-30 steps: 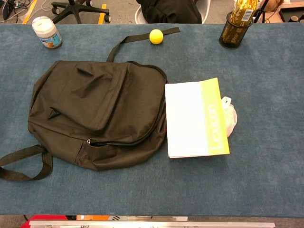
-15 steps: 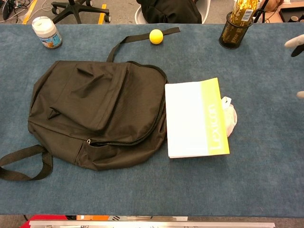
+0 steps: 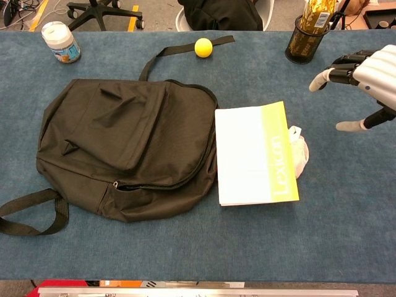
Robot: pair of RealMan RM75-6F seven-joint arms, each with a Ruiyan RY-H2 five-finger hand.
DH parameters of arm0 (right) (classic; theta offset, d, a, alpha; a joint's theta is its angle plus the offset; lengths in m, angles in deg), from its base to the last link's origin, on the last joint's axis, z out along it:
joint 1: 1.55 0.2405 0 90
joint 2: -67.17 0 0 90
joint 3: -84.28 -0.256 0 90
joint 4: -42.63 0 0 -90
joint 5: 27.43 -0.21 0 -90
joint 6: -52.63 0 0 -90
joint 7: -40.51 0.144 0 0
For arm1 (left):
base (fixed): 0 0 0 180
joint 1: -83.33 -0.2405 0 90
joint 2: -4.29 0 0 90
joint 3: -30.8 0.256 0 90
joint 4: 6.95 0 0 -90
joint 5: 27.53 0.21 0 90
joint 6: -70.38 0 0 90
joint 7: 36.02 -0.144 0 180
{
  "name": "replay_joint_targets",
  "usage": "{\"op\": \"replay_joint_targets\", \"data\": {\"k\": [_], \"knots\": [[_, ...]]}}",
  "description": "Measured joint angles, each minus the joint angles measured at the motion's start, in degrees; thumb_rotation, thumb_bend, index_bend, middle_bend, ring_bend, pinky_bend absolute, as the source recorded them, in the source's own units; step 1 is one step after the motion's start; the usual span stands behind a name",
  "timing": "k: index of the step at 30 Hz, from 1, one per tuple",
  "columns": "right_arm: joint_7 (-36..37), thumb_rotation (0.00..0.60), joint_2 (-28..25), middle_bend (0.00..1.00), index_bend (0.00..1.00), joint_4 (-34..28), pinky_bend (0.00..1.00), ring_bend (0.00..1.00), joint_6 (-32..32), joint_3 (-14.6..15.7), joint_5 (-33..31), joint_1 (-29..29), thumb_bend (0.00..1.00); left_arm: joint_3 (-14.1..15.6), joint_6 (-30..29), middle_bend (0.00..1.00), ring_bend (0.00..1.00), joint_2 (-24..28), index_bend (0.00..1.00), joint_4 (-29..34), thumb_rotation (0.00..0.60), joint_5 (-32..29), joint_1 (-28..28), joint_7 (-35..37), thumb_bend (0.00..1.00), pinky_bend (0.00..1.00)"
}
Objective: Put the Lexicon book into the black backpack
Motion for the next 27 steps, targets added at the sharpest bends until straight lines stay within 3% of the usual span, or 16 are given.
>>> {"op": "replay_joint_targets", "data": {"k": [9, 14, 27], "knots": [[2.3, 0.6, 7.2, 0.4, 0.36, 10.2, 0.34, 0.28, 1.4, 0.1, 1.9, 6.1, 0.09, 0.0, -0.6, 0.14, 0.15, -0.1, 0.07, -0.3, 0.6, -0.1, -0.6, 0.5, 0.18, 0.17], [3.5, 0.6, 9.4, 0.4, 0.38, 13.5, 0.34, 0.28, 2.1, 0.5, 2.3, 8.5, 0.14, 0.1, -0.6, 0.14, 0.15, -0.2, 0.07, -0.4, 0.6, -0.4, -1.0, 0.6, 0.18, 0.17], [4.9, 0.6, 14.3, 0.4, 0.38, 22.5, 0.34, 0.28, 0.7, 3.0, 3.7, 12.1, 0.14, 0.2, -0.6, 0.14, 0.15, -0.3, 0.07, -0.2, 0.6, -0.8, -1.5, 0.1, 0.18, 0.17]]}}
